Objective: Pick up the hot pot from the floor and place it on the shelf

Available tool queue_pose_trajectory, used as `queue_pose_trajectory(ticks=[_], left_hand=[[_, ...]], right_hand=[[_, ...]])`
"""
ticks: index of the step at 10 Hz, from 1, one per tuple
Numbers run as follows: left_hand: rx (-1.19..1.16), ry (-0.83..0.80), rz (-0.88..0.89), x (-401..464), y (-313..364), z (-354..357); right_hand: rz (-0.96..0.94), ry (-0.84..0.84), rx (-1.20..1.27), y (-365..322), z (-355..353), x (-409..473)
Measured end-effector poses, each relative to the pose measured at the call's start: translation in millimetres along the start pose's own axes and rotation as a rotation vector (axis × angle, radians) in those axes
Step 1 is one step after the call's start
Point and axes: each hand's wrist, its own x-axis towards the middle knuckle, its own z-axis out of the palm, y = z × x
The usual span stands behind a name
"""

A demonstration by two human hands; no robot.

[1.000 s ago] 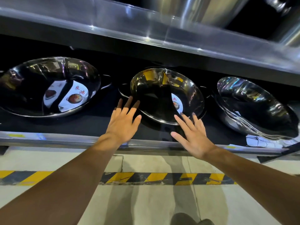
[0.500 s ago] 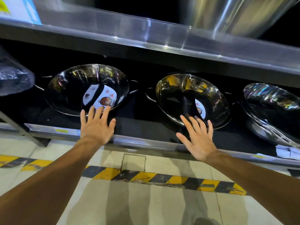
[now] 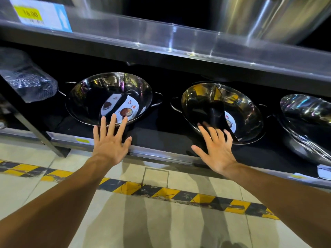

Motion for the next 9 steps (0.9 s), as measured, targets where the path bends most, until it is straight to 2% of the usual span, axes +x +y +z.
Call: queue_pose_trajectory(ticks=[2, 4, 5, 6, 7, 8, 9], left_hand=[[-0.005, -0.094, -0.016, 6.6, 5.7, -5.4], [-0.024, -0.004, 0.095, -10.2, -6.3, 1.2], [-0.021, 0.006, 0.107, -13.9, -10.5, 3.9], [-0.003, -0.041, 0.084, -9.1, -7.9, -0.6], [0.013, -0.062, 0.071, -10.8, -5.7, -7.9], [0.035, 0.049, 0.141, -16.7, -8.6, -20.8], [0.021, 0.14, 0.194, -22.3, -15.0, -33.1]], right_hand=[[-0.031, -0.032, 0.01, -4.4, -2.0, 9.8], [-0.016, 0.019, -0.087, 5.6, 2.1, -20.9], [-0.006, -0.02, -0.114, 7.9, 7.2, -31.2], [0.011, -0.081, -0.118, 5.1, 5.7, -25.2], [0.003, -0.063, -0.115, -0.4, 0.6, -21.6], [-0.216, 0.063, -0.109, -32.7, -16.5, -1.3], [-0.414, 0.042, -0.027, -64.2, -27.7, 21.3]])
